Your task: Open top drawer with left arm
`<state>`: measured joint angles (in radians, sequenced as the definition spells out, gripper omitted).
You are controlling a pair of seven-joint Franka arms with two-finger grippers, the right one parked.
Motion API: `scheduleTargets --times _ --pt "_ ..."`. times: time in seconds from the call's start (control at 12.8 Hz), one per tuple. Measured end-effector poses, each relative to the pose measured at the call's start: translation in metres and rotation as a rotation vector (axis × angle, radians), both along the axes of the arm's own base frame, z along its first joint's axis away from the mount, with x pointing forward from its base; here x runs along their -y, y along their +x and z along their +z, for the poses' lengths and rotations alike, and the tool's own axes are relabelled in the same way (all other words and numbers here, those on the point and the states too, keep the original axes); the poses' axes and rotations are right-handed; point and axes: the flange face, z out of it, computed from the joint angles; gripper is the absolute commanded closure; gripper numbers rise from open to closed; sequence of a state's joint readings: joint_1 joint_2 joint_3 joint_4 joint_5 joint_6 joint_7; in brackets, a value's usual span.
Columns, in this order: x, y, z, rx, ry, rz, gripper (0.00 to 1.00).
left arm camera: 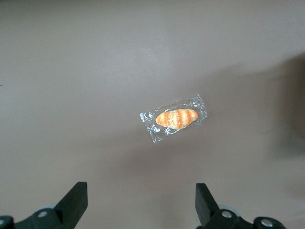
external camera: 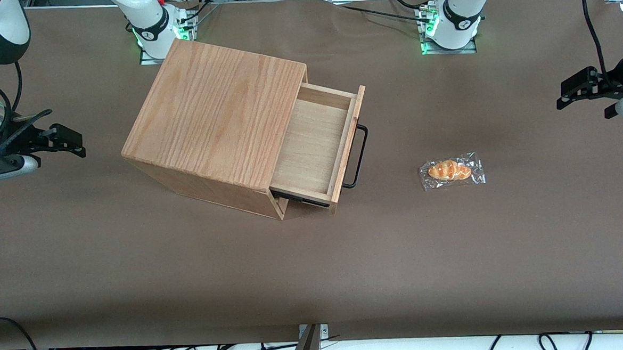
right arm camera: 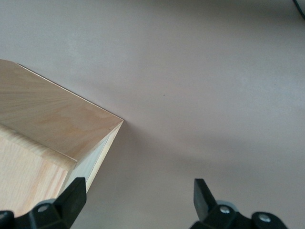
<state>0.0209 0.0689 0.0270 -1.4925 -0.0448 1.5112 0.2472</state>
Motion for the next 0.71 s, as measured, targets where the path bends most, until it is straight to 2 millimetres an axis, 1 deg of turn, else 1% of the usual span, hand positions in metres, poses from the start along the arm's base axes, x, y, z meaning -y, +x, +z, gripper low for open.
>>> scheduleTargets --times 0.31,0.55,0.71 --pt "0.002 -0.002 0.003 0.006 0.0 -0.003 0.0" --pt "0.01 -0.005 0.01 0.017 0.0 -0.018 0.0" --pt "0.012 -0.005 0.01 0.017 0.0 -0.012 0.0"
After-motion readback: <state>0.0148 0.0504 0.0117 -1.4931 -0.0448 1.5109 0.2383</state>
